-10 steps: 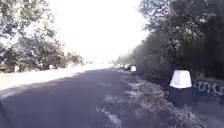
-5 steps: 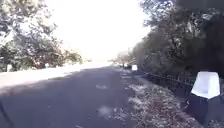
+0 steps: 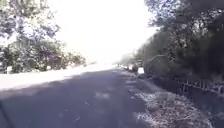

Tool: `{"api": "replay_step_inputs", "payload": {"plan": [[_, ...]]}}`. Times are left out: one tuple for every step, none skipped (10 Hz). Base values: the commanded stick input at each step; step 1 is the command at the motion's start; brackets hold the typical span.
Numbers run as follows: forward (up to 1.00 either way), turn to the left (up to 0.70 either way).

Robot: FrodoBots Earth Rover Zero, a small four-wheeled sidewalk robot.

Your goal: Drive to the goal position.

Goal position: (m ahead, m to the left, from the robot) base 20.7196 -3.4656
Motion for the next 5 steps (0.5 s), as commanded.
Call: {"api": "replay_step_inputs", "payload": {"plan": [[1.00, 0.27], [1.00, 0.27], [1.00, 0.27], [1.00, 0.27], [1.00, 0.22]]}}
